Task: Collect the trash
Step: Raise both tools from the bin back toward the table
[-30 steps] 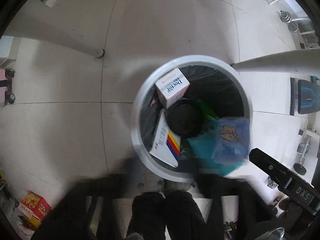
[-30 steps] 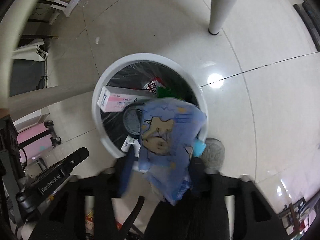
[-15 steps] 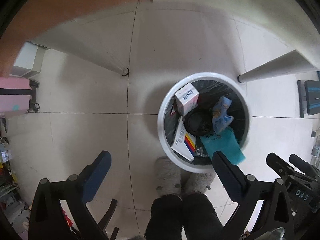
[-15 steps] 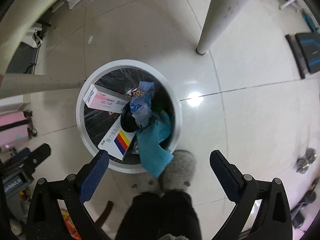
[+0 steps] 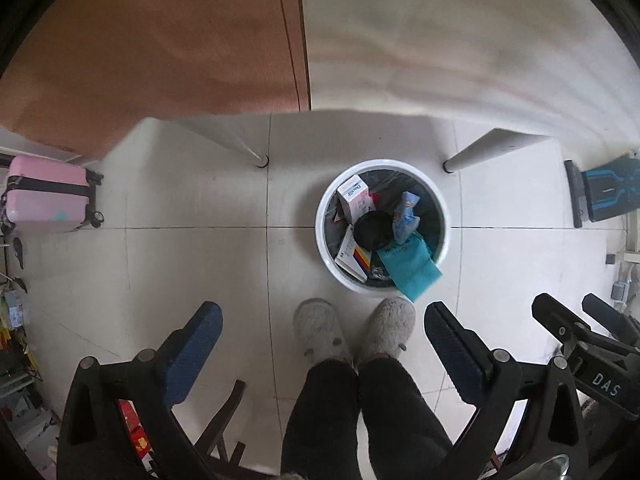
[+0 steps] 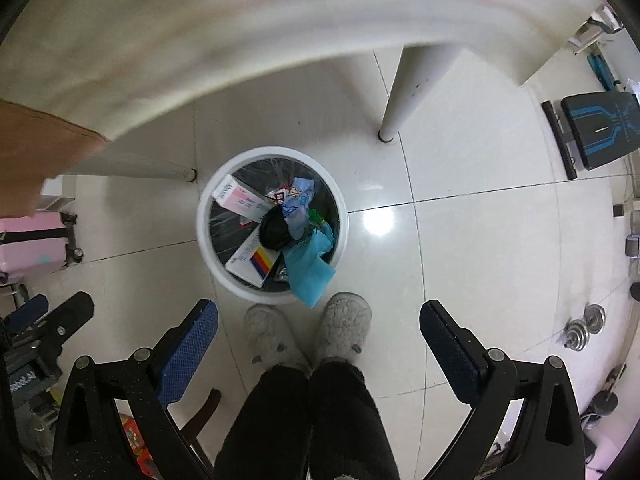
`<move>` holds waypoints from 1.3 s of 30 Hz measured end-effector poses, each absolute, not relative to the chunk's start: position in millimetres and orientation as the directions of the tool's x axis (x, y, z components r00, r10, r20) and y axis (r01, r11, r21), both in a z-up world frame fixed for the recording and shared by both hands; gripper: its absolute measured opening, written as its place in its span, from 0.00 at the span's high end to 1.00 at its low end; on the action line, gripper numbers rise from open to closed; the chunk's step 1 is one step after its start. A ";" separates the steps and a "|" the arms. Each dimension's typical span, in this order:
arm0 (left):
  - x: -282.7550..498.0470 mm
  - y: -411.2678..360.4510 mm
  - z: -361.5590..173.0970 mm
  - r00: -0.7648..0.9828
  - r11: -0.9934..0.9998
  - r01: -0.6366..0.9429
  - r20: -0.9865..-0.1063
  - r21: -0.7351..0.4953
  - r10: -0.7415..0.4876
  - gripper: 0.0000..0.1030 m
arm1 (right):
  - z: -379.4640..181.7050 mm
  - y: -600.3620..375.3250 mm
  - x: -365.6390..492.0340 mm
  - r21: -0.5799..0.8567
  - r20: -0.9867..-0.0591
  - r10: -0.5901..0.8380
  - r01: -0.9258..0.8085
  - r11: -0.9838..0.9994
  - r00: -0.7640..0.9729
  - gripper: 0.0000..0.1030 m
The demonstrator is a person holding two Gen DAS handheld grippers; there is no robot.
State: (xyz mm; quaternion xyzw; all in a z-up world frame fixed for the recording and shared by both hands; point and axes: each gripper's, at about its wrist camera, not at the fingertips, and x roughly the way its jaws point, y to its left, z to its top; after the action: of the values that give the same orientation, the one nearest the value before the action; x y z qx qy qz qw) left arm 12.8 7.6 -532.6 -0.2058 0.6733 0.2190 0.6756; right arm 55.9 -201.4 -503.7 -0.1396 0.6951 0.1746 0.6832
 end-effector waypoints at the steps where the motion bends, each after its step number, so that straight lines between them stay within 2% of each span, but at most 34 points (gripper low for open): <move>1: 10.4 5.2 -519.4 0.004 0.823 -0.569 -1.000 0.014 0.020 0.00 | -490.3 -202.4 52.6 0.055 -0.999 0.050 -0.436 0.899 -0.022 0.01; 14: -14.5 -16.3 -378.2 0.105 0.845 -0.533 -0.994 -0.042 0.017 0.00 | -303.9 -218.8 8.5 0.113 -0.990 0.137 -0.437 0.892 0.022 0.01; 21: -24.2 -10.4 -317.1 0.157 0.848 -0.530 -0.984 -0.013 0.083 0.00 | -233.6 -222.5 -9.8 0.150 -0.982 0.185 -0.429 0.891 0.040 0.01; 25: -12.4 7.4 -288.1 0.249 0.840 -0.541 -0.962 -0.044 0.111 0.00 | -202.5 -219.4 -5.8 0.206 -0.971 0.238 -0.388 0.898 0.037 0.01; 32: 51.4 62.3 -253.5 0.254 0.812 -0.581 -0.936 0.052 0.242 0.00 | -151.1 -193.9 48.7 0.281 -0.940 0.330 -0.342 0.897 0.092 0.01; 36: 105.6 100.3 -239.8 0.227 0.762 -0.632 -0.906 0.142 0.357 0.00 | -128.3 -166.0 111.2 0.301 -0.926 0.359 -0.341 0.891 0.119 0.01; 39: 151.4 129.2 -244.6 0.199 0.724 -0.673 -0.905 0.153 0.375 0.00 | -124.4 -139.7 168.2 0.299 -0.923 0.360 -0.334 0.894 0.138 0.01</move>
State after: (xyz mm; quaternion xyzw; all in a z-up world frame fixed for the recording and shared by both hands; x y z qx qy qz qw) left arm 151.4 129.2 -244.6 -0.1399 0.5314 0.3440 0.7614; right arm 168.2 -139.7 -124.4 0.0108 0.6149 0.2300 0.7542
